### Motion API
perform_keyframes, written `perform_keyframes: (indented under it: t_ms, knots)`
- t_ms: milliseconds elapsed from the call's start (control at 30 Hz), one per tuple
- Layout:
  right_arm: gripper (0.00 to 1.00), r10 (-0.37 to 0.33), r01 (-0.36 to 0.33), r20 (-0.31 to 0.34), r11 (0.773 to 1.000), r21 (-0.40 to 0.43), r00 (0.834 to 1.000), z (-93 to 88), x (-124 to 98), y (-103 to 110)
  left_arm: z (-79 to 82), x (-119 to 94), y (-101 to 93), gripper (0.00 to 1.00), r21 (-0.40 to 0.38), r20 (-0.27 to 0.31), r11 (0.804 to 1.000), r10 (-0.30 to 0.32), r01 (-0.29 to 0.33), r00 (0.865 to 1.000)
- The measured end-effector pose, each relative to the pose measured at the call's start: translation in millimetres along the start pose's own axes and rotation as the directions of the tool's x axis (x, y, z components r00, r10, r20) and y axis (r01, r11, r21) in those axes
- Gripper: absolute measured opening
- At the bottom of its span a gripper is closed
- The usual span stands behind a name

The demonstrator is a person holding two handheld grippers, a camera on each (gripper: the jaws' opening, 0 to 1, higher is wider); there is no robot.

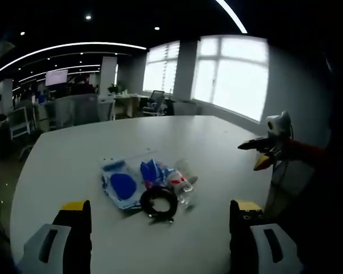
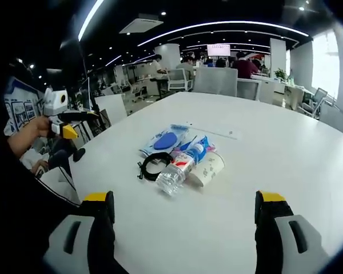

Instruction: Arrange the tabletop items into an orderly group along one side of the table until the central work area is clear of visible clutter.

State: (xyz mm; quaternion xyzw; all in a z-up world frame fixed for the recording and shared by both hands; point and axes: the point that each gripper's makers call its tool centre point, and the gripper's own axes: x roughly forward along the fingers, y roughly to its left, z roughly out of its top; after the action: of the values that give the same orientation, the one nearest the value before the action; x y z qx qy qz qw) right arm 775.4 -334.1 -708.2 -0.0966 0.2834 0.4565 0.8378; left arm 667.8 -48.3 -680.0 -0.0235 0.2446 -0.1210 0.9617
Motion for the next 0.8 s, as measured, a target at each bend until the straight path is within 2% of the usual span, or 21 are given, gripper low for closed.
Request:
perform_keyframes:
  t_ms: [800]
  knots:
    - [0.99, -0.011, 0.011, -0.007, 1.000, -0.002, 1.000, -1.1, -3.6, -0.3, 5.5, 2.4, 2.8, 0.99, 0.008, 0.017, 1.000, 0.001, -0.002, 1.000]
